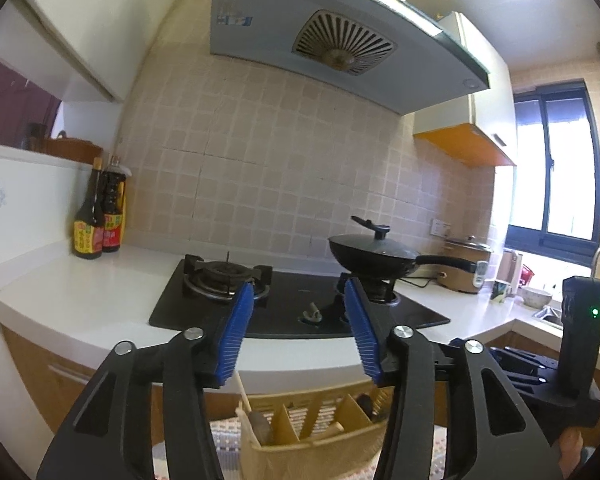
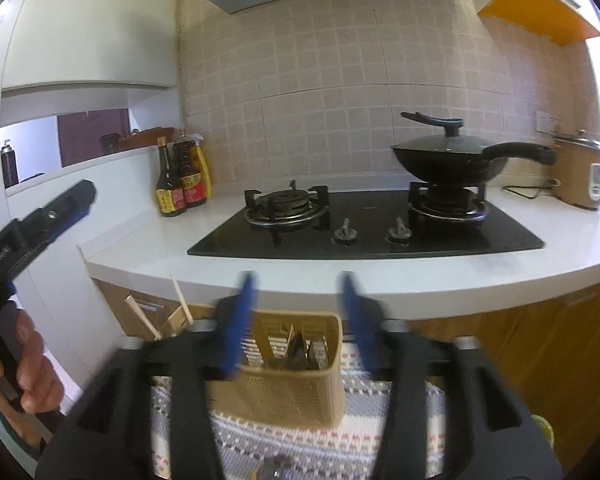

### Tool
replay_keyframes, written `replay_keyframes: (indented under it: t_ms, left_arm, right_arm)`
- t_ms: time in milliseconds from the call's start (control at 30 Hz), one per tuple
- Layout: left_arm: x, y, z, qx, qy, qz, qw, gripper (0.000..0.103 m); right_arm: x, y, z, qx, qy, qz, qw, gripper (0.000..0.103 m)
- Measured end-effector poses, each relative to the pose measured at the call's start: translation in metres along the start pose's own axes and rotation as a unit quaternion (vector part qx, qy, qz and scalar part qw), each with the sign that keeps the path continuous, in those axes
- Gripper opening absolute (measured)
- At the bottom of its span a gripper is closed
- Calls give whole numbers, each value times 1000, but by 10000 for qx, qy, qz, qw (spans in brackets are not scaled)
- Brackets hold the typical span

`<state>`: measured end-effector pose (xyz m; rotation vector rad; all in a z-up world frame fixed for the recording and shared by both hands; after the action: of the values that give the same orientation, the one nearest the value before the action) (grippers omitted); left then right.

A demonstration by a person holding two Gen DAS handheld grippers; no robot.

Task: Organize utensils
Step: 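Move both grippers back down to the utensils on the cloth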

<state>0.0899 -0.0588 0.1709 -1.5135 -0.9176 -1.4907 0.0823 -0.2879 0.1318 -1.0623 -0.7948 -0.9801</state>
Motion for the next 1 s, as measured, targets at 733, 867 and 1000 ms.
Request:
replay_keyframes:
  t_ms: [733, 867, 1000]
  left_arm:
    - [-120, -37, 3, -346, 554, 2830, 9569, 56]
    - [-167, -21, 5, -661, 530, 3770, 9223, 43]
    - [-203, -9, 6, -988, 472, 4442, 8892, 34]
  right_arm:
    - [-117, 13, 14, -752, -63, 2925, 9533, 41]
    - [-140, 28, 3, -681, 268, 3439, 9362, 37]
    - [-158, 45, -17, -705, 763, 3915, 9143, 37]
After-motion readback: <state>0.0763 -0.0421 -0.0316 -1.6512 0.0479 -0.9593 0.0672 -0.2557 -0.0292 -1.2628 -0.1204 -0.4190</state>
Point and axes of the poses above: each gripper's, at about its wrist camera, not at the fingertips, and y roughly the way its jaws point, z to its left, x to its top, the point moved 2 cm from there along y, roughly the way its jaws point, and after that the axes turned 11 degrees about y, right-handed, at the moved point
